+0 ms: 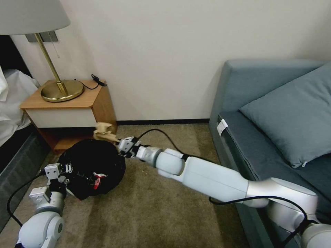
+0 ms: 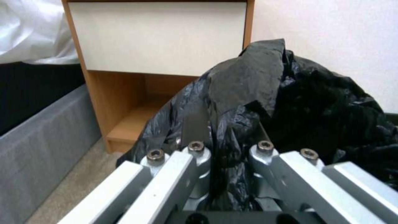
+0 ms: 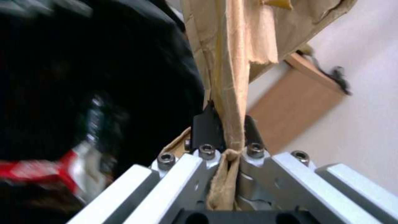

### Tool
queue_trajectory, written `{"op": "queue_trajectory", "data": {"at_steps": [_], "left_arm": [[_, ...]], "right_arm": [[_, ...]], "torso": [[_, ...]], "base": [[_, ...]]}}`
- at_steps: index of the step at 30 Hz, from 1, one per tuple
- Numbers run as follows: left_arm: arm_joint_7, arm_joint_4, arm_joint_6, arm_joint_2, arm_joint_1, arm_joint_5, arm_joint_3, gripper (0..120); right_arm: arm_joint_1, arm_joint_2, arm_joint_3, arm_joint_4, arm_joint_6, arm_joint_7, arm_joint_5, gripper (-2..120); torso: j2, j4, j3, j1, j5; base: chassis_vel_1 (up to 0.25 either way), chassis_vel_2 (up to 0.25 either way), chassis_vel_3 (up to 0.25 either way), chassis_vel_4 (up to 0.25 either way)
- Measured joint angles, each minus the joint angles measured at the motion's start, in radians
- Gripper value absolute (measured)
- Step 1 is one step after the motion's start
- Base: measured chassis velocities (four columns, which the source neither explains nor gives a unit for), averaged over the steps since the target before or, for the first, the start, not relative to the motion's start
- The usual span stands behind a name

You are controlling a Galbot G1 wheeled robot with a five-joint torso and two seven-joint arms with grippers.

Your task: Pick up the trash bin, then pick up the garbage on the floor and place it into the trash bin.

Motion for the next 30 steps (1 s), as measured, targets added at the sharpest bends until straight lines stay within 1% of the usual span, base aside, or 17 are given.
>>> {"op": "queue_trajectory", "data": {"at_steps": [1, 4, 7, 12, 17, 18, 19, 20, 21, 22, 24, 25, 27, 28, 29, 30], "left_arm": [[0.0, 0.0, 0.0, 0.0, 0.0, 0.0, 0.0, 6], [-0.002, 0.001, 0.005, -0.003, -0.007, -0.001, -0.001, 6], [-0.003, 0.001, 0.006, -0.009, -0.009, 0.0, 0.0, 6], [-0.003, 0.0, 0.006, -0.018, -0.006, 0.001, 0.003, 6], [-0.003, -0.001, 0.004, -0.02, 0.002, 0.001, -0.002, 6], [-0.003, -0.004, 0.003, -0.02, 0.005, 0.0, -0.006, 6], [-0.003, -0.004, 0.003, -0.02, 0.005, 0.0, -0.006, 6], [-0.003, -0.006, 0.002, -0.02, 0.008, 0.0, -0.008, 6], [-0.002, -0.008, 0.0, -0.02, 0.012, -0.001, -0.012, 6], [-0.002, -0.008, 0.0, -0.02, 0.012, -0.001, -0.012, 6], [-0.001, -0.009, -0.003, -0.021, 0.016, -0.002, -0.015, 6], [-0.001, -0.009, -0.003, -0.021, 0.016, -0.002, -0.015, 6], [-0.001, -0.009, -0.004, -0.023, 0.016, -0.002, -0.014, 6], [-0.001, -0.009, -0.004, -0.023, 0.016, -0.002, -0.014, 6], [-0.001, -0.01, -0.004, -0.024, 0.016, -0.001, -0.014, 6], [-0.001, -0.01, -0.004, -0.024, 0.016, -0.001, -0.014, 6]], "right_arm": [[0.0, 0.0, 0.0, 0.0, 0.0, 0.0, 0.0, 0], [-0.008, 0.035, -0.021, -0.026, 0.021, -0.002, 0.015, 0], [-0.026, 0.056, -0.029, -0.04, 0.031, 0.0, 0.014, 0], [-0.047, 0.079, -0.051, -0.056, 0.041, 0.005, 0.007, 0], [-0.06, 0.099, -0.068, -0.092, 0.052, 0.016, -0.029, 0], [-0.066, 0.1, -0.071, -0.1, 0.053, 0.022, -0.038, 7], [-0.066, 0.1, -0.071, -0.1, 0.053, 0.022, -0.038, 7], [-0.069, 0.099, -0.072, -0.102, 0.053, 0.024, -0.042, 10], [-0.073, 0.097, -0.074, -0.102, 0.053, 0.026, -0.047, 18], [-0.073, 0.097, -0.074, -0.102, 0.053, 0.026, -0.047, 18], [-0.084, 0.095, -0.077, -0.103, 0.052, 0.031, -0.051, 30], [-0.084, 0.095, -0.077, -0.103, 0.052, 0.031, -0.051, 30], [-0.094, 0.096, -0.081, -0.101, 0.045, 0.037, -0.051, 41], [-0.094, 0.096, -0.081, -0.101, 0.045, 0.037, -0.051, 41], [-0.098, 0.095, -0.081, -0.1, 0.042, 0.039, -0.051, 47], [-0.098, 0.095, -0.081, -0.1, 0.042, 0.039, -0.051, 47]], "torso": [[0.0, 0.0, 0.0, 0.0, 0.0], [0.0, -0.0003, 0.0, 0.0, 0.0], [0.0, -0.0002, 0.0, 0.0, 0.0], [0.0, -0.0003, 0.0, 0.0, 0.0], [0.0, -0.0002, 0.0, 0.0, 0.0001], [0.0, -0.0002, 0.0, 0.0, 0.0001], [0.0, -0.0002, 0.0, 0.0, 0.0001], [0.0, -0.0002, 0.0, 0.0, 0.0002], [0.0, -0.0003, 0.0, 0.0, 0.0001], [0.0, -0.0003, 0.0, 0.0, 0.0001], [0.0, -0.0003, 0.0, 0.0, 0.0002], [0.0, -0.0003, 0.0, 0.0, 0.0002], [0.0, -0.0002, 0.0, 0.0, 0.0001], [0.0, -0.0002, 0.0, 0.0, 0.0001], [0.0, -0.0002, 0.0, 0.0, 0.0001], [0.0, -0.0002, 0.0, 0.0, 0.0001]], "base": [[0.0, 0.0, 0.0, 0.0], [0.0, 0.0, 0.0, 0.0], [0.0, 0.0, 0.0, 0.0], [0.0, 0.0, 0.0, 0.0], [0.0, 0.0, 0.0, 0.0], [0.0, 0.0, 0.0, 0.0], [0.0, 0.0, 0.0, 0.0], [0.0, 0.0, 0.0, 0.0], [0.0, 0.0, 0.0, 0.0], [0.0, 0.0, 0.0, 0.0], [0.0, 0.0, 0.0, 0.0], [0.0, 0.0, 0.0, 0.0], [0.0, 0.0, 0.0, 0.0], [0.0, 0.0, 0.0, 0.0], [0.0, 0.0, 0.0, 0.0], [0.0, 0.0, 0.0, 0.0]]}}
